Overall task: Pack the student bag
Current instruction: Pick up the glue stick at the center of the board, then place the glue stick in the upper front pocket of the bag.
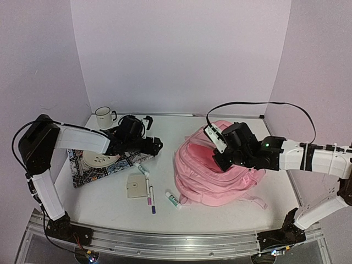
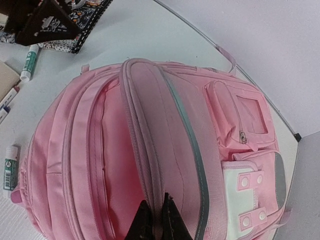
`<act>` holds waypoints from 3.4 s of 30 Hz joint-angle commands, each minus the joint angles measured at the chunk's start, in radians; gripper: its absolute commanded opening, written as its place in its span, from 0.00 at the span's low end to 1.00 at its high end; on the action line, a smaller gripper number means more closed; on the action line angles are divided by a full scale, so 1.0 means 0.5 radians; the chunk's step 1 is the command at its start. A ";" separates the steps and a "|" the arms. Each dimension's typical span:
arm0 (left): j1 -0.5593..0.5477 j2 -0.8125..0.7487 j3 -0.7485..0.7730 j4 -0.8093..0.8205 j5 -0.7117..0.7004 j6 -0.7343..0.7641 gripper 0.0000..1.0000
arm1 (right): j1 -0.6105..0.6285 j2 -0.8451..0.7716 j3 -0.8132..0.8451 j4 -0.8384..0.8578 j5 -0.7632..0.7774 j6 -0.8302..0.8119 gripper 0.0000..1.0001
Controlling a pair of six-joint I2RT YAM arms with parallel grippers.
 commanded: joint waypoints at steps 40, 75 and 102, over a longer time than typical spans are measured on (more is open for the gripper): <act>-0.012 0.247 0.235 -1.122 0.034 -1.145 0.31 | -0.006 -0.021 0.077 0.210 -0.019 0.166 0.00; -0.432 0.241 0.534 0.108 0.735 -1.835 0.00 | -0.005 -0.042 0.169 0.325 -0.299 0.227 0.00; -0.475 0.174 0.527 0.153 0.422 -1.796 0.68 | -0.005 0.012 0.173 0.351 -0.339 0.277 0.00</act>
